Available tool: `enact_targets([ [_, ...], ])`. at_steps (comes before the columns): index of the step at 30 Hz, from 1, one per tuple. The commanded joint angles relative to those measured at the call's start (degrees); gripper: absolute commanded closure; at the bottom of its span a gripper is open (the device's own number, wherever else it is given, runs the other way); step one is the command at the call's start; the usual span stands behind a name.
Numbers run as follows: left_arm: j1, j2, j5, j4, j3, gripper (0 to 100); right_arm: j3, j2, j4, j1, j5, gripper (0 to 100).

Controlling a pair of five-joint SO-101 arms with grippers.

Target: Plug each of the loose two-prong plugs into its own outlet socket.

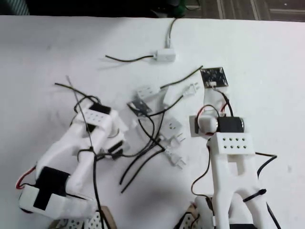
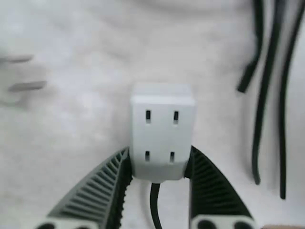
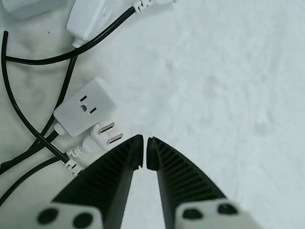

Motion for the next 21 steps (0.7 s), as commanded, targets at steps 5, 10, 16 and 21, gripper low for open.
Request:
enact_targets([
  [5,-6.02,0.13,5.71,-2.29,-5.27,97,-1.41,-1.36,-0.40,-0.40,-0.09,97.1],
  [10,-6.20,0.13,5.71,-2.99,-4.92,94,-1.41,-1.36,-0.40,-0.40,-0.09,97.1],
  [16,-8.31,-0.22,5.80,-2.99,-5.10,82,-1.41,-1.36,-0.40,-0.40,-0.09,97.1],
  [21,-8.84,-0.31,6.15,-2.64,-5.36,81,-1.41,-1.36,-0.48,-0.40,-0.09,97.1],
])
